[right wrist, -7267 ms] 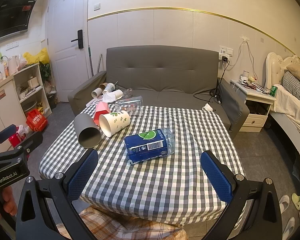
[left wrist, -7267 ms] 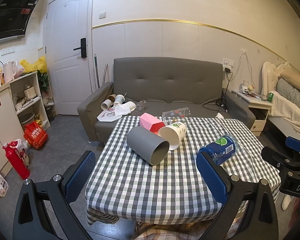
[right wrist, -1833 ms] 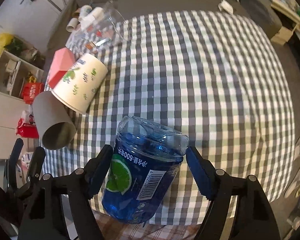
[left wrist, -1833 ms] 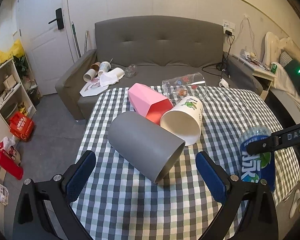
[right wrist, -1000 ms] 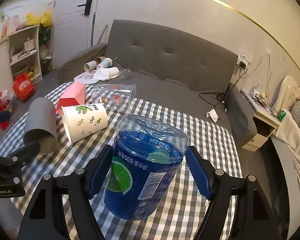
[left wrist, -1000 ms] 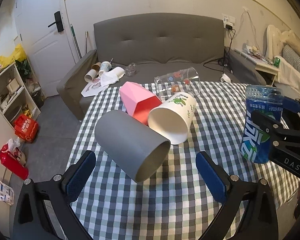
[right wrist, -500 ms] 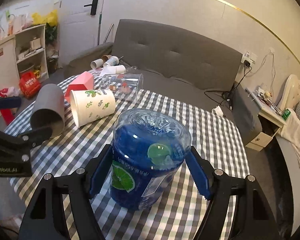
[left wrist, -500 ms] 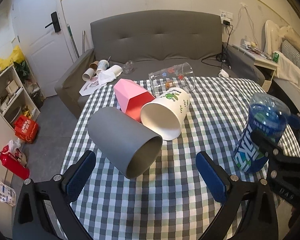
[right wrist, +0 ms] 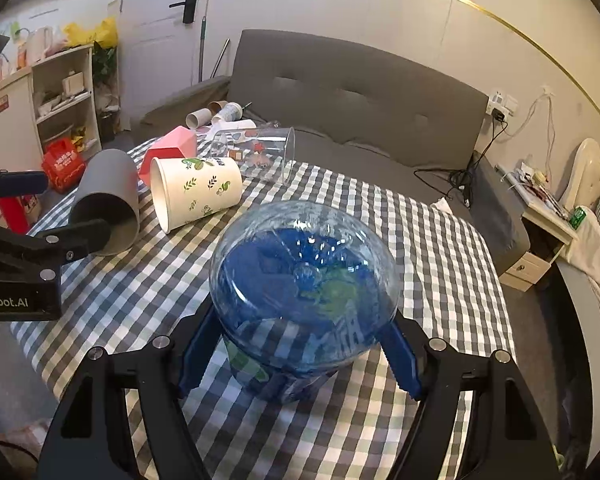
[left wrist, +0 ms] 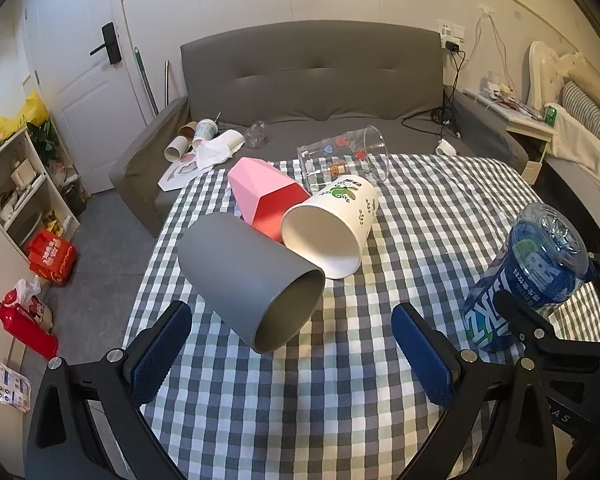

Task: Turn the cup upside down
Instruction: 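Rotate the held blue bottle cap-up with the right tool, then lower the bottle upright onto the table and open the right tool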

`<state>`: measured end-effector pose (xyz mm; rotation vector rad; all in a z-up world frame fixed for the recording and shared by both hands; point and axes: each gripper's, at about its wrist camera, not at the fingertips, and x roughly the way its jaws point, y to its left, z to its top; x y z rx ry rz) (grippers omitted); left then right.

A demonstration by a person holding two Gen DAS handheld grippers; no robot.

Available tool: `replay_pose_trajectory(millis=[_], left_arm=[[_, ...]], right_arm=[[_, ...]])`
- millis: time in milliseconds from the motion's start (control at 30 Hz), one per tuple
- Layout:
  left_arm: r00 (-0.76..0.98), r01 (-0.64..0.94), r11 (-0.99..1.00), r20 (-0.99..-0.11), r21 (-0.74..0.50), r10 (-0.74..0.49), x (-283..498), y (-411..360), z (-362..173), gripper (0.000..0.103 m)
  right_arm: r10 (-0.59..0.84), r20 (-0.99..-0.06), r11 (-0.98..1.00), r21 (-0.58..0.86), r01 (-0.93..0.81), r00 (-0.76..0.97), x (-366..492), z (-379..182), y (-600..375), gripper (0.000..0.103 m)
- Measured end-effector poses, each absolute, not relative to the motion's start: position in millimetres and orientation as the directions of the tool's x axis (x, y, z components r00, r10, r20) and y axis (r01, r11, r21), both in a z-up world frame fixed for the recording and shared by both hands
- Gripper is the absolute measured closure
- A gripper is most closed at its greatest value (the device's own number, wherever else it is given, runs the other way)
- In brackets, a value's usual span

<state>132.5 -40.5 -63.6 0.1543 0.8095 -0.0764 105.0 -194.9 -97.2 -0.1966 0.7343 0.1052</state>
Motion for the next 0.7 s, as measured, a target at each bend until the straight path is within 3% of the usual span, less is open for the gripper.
replay_pose_trajectory(millis=[233,700], left_arm=[[0.697,0.122,0.988,-0.717,0.1,-0.013,128,-39,-56,0.0],[0.782,0.12,0.99,-0.621,0.071,-0.05,86,-44,3,0.0]], right_arm=[[0.03,-0.67,0.982,-0.118,-0.146,0.741,98,-88,-198,0.016],[0.025,-0.555,0.993,-0.081,-0.084,0.832,44,-14,-218,0.016]])
